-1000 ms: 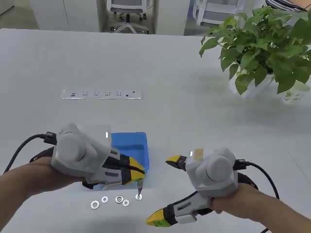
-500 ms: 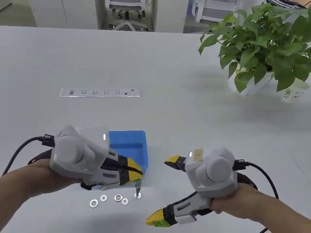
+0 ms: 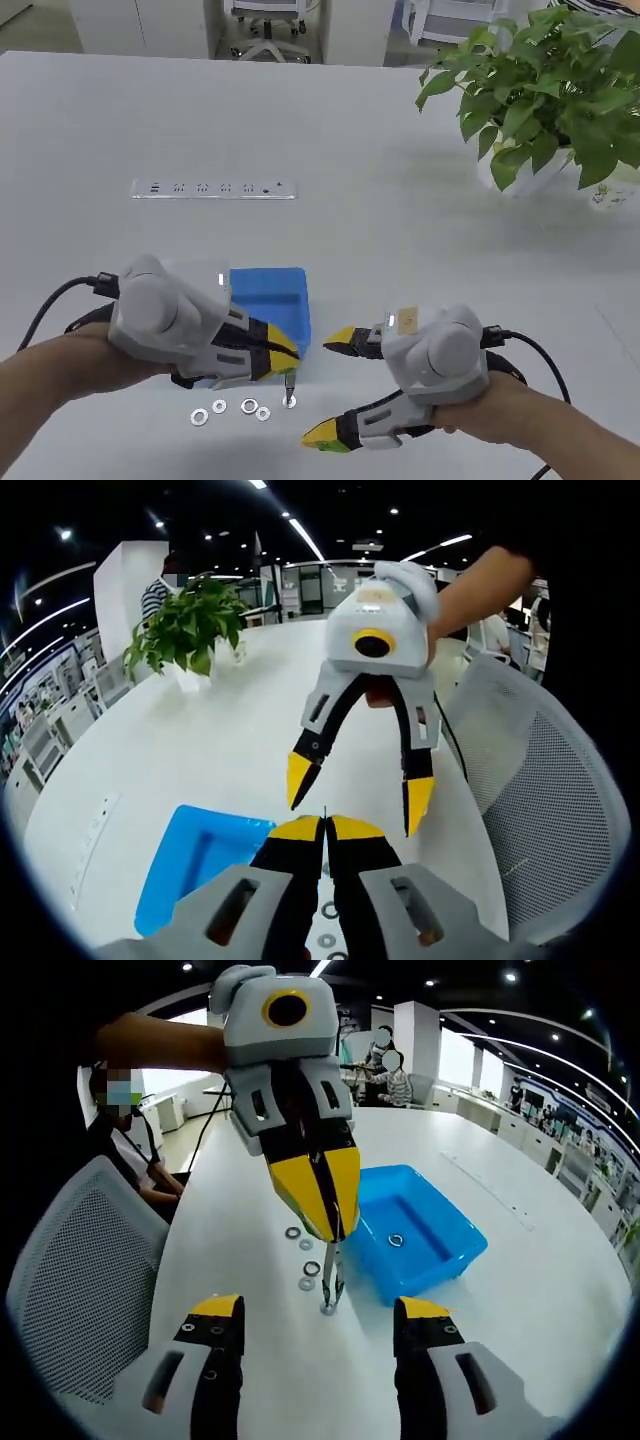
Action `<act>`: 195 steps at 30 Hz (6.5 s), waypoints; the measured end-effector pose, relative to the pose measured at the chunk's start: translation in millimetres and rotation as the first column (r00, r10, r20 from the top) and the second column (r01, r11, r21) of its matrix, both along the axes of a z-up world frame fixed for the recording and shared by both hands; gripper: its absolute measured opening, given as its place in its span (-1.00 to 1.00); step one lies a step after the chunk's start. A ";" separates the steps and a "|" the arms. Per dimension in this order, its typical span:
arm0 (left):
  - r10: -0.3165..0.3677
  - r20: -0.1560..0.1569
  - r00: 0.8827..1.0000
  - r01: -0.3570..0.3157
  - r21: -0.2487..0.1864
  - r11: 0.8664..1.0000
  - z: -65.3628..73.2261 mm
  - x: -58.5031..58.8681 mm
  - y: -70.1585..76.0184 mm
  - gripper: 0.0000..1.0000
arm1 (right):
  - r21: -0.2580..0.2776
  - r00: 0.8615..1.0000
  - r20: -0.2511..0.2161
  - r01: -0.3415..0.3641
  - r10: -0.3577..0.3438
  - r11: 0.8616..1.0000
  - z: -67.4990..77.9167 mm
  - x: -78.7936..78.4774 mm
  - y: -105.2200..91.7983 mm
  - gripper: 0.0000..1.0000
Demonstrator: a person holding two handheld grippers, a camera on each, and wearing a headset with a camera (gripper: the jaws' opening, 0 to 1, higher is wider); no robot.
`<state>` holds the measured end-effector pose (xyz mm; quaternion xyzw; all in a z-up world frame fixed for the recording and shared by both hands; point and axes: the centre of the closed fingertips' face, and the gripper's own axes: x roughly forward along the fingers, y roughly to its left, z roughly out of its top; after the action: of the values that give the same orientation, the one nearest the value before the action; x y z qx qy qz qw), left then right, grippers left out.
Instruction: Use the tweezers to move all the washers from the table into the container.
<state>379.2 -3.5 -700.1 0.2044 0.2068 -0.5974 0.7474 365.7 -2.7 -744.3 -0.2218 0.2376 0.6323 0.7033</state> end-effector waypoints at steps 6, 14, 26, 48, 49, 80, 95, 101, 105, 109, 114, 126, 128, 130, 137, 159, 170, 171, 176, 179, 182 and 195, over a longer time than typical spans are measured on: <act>0.001 -0.004 1.000 -0.001 0.006 1.000 -0.5 -0.5 2.8 -0.89 | -0.026 0.995 0.056 -0.086 0.087 0.996 -6.2 2.5 7.8 -0.18; -0.004 -0.008 1.000 0.004 0.011 1.000 -1.0 -2.1 2.1 -0.89 | -0.038 0.989 0.063 -0.131 0.134 0.991 -10.6 9.6 18.4 -0.50; 0.000 -0.014 1.000 0.000 0.015 1.000 -0.9 -0.5 3.4 -0.89 | -0.100 0.968 0.080 -0.228 0.237 0.968 -24.2 11.9 29.6 -0.71; 0.001 -0.025 1.000 -0.001 0.008 1.000 -1.3 -1.0 0.6 -0.89 | -0.101 0.963 0.065 -0.253 0.260 0.962 -27.5 9.6 28.2 -0.83; 0.000 -0.025 1.000 0.000 0.008 1.000 -1.4 -1.4 0.3 -0.89 | -0.100 0.964 0.063 -0.252 0.259 0.963 -27.5 9.4 28.2 -0.83; 0.029 -0.042 0.999 -0.029 -0.001 1.000 6.4 -4.3 11.2 -0.48 | -0.087 0.970 0.056 -0.230 0.235 0.969 -15.6 9.2 26.3 -0.83; 0.153 -0.100 0.983 -0.159 -0.056 0.986 14.1 -7.4 36.1 0.08 | -0.074 0.967 0.090 -0.231 0.237 0.970 11.7 13.7 31.2 -0.83; 0.190 -0.099 0.977 -0.197 -0.062 0.978 17.4 -9.8 49.3 0.22 | -0.080 0.964 0.098 -0.240 0.248 0.967 25.9 17.3 34.8 -0.83; 0.228 -0.103 0.968 -0.237 -0.075 0.969 19.8 -8.9 58.7 0.35 | -0.073 0.962 0.108 -0.245 0.252 0.967 34.5 19.3 38.1 -0.83; 0.265 -0.106 0.958 -0.275 -0.085 0.958 22.2 -9.7 69.9 0.44 | -0.072 0.959 0.114 -0.252 0.259 0.965 40.4 21.3 41.7 -0.83; 0.310 -0.108 0.945 -0.320 -0.092 0.943 24.3 -10.0 82.5 0.58 | -0.067 0.958 0.119 -0.256 0.262 0.964 47.2 26.6 46.1 -0.82; 0.362 -0.103 0.926 -0.372 -0.104 0.922 28.6 -11.7 98.5 0.81 | -0.045 0.964 0.130 -0.229 0.233 0.972 57.1 49.5 59.4 -0.82; 0.376 -0.096 0.922 -0.385 -0.108 0.917 30.3 -10.0 100.7 0.88 | -0.041 0.965 0.134 -0.222 0.226 0.974 58.2 54.5 61.8 -0.82; 0.384 -0.096 0.918 -0.394 -0.113 0.912 31.6 -9.1 102.8 0.89 | -0.038 0.966 0.138 -0.216 0.220 0.976 58.5 59.2 64.1 -0.82; 0.398 -0.114 0.910 -0.409 -0.103 0.907 28.4 -9.4 107.4 0.98 | -0.046 0.967 0.151 -0.199 0.203 0.979 51.3 74.0 67.1 -0.82; 0.364 -0.107 0.925 -0.375 -0.110 0.921 26.6 26.4 93.6 0.94 | -0.076 0.966 0.149 -0.200 0.210 0.977 18.6 94.6 68.6 -0.81; 0.334 -0.098 0.937 -0.344 -0.114 0.932 26.3 43.1 85.1 0.27 | -0.095 0.960 0.138 -0.230 0.242 0.968 1.4 93.4 71.1 -0.81; 0.333 -0.095 0.938 -0.342 -0.113 0.933 26.2 44.1 84.6 0.21 | -0.096 0.959 0.138 -0.235 0.247 0.967 0.1 93.1 71.3 -0.81; 0.326 -0.066 0.943 -0.332 -0.103 0.938 23.5 52.8 82.3 -0.14 | -0.110 0.954 0.134 -0.253 0.267 0.961 -7.4 92.1 71.2 -0.81; 0.323 -0.056 0.945 -0.327 -0.092 0.940 20.7 57.6 82.1 -0.39 | -0.110 0.954 0.130 -0.258 0.271 0.960 -9.2 91.2 71.5 -0.81; 0.318 -0.043 0.947 -0.321 -0.086 0.943 19.0 62.3 80.7 -0.45 | -0.116 0.952 0.127 -0.265 0.279 0.957 -12.0 90.4 71.1 -0.81; 0.256 -0.010 0.967 -0.256 -0.048 0.966 8.5 77.2 61.3 -0.69 | -0.135 0.946 0.113 -0.287 0.302 0.948 -23.2 88.5 68.6 -0.81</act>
<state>456.3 57.9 -691.6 0.1563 0.2182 -0.5013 0.8226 454.1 65.9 -767.5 -0.3367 0.1912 0.6994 0.6007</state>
